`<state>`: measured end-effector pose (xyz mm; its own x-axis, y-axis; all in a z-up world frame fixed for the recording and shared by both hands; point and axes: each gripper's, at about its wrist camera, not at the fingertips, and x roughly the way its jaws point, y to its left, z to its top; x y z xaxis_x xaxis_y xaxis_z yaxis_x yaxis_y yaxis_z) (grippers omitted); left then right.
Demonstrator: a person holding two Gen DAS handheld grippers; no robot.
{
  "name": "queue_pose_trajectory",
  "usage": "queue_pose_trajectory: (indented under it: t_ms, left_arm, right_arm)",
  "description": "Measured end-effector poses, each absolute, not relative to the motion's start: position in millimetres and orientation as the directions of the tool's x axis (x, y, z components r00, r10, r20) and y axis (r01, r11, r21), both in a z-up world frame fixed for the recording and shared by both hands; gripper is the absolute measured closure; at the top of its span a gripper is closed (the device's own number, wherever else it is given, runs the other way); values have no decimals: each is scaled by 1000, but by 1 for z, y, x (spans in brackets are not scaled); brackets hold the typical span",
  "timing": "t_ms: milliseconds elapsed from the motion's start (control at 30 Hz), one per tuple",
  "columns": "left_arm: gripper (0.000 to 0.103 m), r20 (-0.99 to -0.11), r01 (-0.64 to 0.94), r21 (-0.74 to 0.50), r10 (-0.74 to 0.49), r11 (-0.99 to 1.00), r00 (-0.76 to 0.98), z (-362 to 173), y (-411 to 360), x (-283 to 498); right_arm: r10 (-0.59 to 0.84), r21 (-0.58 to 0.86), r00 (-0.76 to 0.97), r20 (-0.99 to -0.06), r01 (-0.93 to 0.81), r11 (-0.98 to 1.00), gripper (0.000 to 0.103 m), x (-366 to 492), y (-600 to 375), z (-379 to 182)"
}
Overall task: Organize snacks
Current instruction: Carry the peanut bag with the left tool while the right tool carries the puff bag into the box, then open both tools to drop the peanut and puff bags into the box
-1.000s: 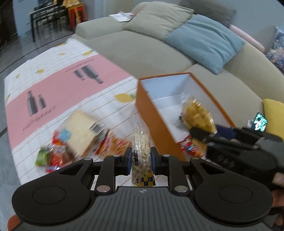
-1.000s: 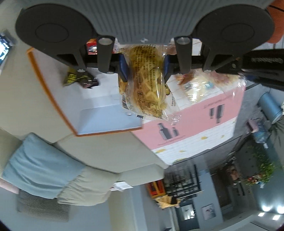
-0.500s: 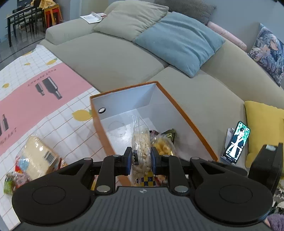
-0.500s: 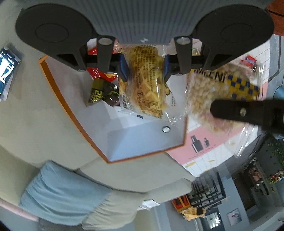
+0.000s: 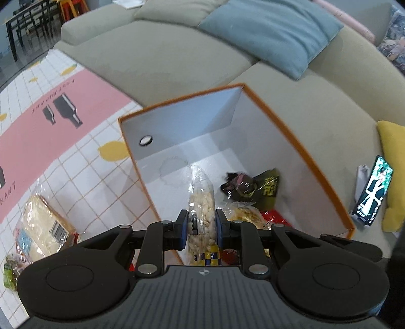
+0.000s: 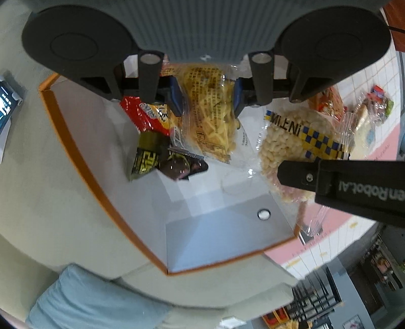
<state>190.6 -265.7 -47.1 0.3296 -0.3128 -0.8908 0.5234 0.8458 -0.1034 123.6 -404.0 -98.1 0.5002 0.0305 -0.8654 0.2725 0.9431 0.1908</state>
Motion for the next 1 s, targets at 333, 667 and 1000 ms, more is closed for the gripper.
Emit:
queue_pose_trajectory:
  t_ms: [333, 667, 1000]
  left_arm:
    - [55, -882, 512, -128, -334, 849, 334, -34, -252, 188]
    - [53, -795, 534, -63, -366, 843, 484, 8, -207, 151]
    - [54, -749, 436, -43, -318, 899, 582, 22, -134, 117]
  right_arm:
    - [-16, 128, 514, -858, 243, 961, 53, 125, -393, -93]
    - [-53, 152, 660, -749, 250, 956, 45, 93, -371, -46]
    - [-12, 193, 716, -698, 203, 960, 45, 68, -322, -28]
